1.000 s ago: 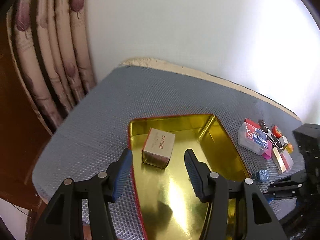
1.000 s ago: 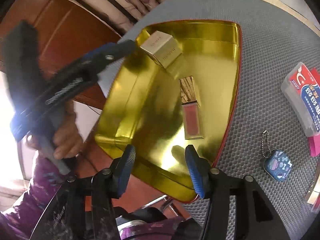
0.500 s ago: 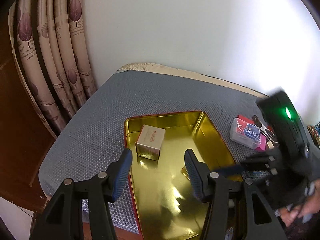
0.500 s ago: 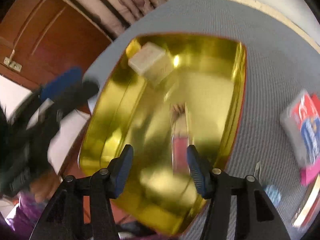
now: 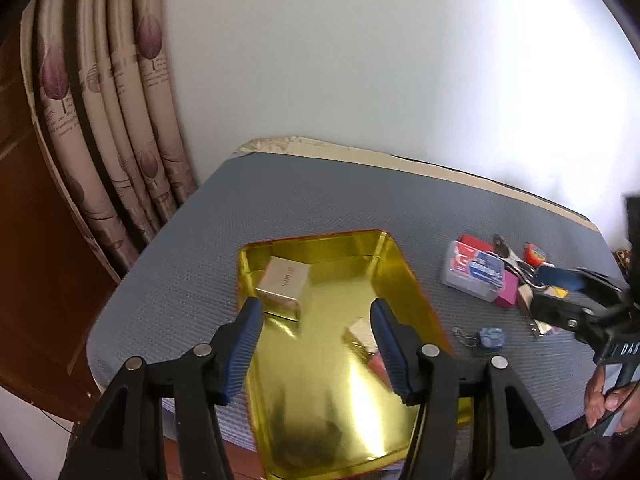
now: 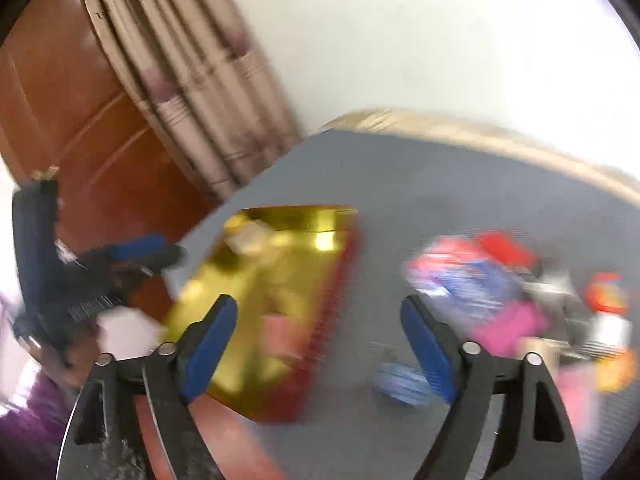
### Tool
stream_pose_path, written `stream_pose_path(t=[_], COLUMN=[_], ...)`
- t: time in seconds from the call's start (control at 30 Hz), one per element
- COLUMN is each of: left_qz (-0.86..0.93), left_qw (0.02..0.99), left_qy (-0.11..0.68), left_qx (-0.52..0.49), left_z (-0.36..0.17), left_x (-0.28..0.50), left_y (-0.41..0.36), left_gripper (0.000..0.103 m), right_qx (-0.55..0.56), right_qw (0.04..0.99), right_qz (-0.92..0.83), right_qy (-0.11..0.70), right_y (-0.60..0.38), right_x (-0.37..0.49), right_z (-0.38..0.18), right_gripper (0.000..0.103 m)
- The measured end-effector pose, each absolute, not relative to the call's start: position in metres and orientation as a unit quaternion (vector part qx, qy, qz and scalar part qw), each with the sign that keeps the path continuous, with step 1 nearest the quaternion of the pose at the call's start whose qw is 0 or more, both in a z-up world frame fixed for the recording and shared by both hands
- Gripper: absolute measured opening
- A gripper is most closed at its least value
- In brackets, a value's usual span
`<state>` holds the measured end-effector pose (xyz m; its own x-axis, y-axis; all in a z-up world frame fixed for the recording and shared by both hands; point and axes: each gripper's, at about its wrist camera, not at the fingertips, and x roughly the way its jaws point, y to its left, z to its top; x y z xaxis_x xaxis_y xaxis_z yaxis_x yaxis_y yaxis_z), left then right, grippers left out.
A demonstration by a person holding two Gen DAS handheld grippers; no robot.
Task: Organize rigid objects
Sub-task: 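Grasp the blue patterned case with the left gripper while the right gripper approaches the clear box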
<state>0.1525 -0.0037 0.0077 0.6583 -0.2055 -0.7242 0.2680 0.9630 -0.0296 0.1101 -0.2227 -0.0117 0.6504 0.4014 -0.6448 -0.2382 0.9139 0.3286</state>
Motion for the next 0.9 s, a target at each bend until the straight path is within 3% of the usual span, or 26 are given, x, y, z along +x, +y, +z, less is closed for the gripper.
stream_pose_path(t=[0.13, 0.37, 0.57, 0.9], left_qz=[-0.195, -0.273, -0.254, -0.216], left_qw=[0.880, 0.817, 0.789, 0.775], left_qy=[0.432, 0.507, 0.557, 0.589], left_qx=[0.006, 0.025, 0.043, 0.079], left_z=[0.006, -0.020, -0.052, -0.098], left_x=[0.147, 0.133, 0.151, 0.180], left_y=[-0.026, -0.115, -0.181, -0.202], left_gripper=[0.057, 0.057, 0.057, 0.057], right_qx=[0.027, -0.012, 0.010, 0.045], right_qw=[0.937, 0.916, 0.907, 0.913], right_qz=[0.038, -0.094, -0.089, -0.055], right_qy=[0.347, 0.389, 0.411, 0.403], right_y=[-0.290, -0.391, -0.425, -0.433], right_x=[0.060, 0.010, -0.004, -0.002], right_z=[-0.014, -0.054, -0.084, -0.093], right_gripper=[0.101, 0.102, 0.102, 0.102])
